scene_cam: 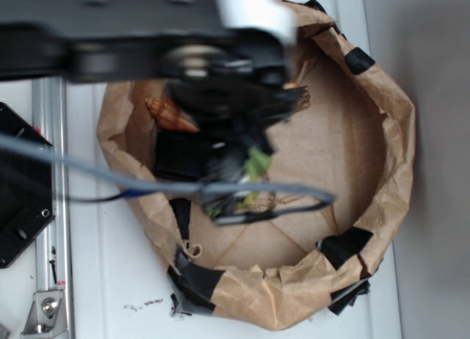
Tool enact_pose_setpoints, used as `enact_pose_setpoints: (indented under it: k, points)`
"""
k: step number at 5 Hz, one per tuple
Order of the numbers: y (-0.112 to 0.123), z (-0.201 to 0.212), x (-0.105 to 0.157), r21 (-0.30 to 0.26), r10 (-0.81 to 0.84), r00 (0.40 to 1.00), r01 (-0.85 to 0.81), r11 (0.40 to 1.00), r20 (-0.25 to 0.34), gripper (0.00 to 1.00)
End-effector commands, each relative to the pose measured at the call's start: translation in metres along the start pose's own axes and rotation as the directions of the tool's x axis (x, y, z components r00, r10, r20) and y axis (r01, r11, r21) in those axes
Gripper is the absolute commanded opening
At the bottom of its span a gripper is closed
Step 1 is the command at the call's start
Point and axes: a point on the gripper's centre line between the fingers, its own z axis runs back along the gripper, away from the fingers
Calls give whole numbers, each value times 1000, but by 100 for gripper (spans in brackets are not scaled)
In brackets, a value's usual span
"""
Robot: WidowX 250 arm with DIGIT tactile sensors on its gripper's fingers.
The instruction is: Grab the blue ball.
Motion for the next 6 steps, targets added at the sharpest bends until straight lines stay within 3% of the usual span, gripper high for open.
enact_pose_setpoints:
  k: [1,2,3,4,5,6]
  points:
    - [-5,-21,2,51,-314,944,310,949,105,100]
    - [17,-29,-13,-38,-521,850,525,851,81,100]
    - [36,-61,-6,-11,-540,842,539,842,-13,100]
    - [41,-95,1,70,-568,812,580,812,-133,100]
    - [48,-118,-3,112,-578,786,609,785,-219,95]
    - [45,-103,0,114,-579,796,601,791,-179,0]
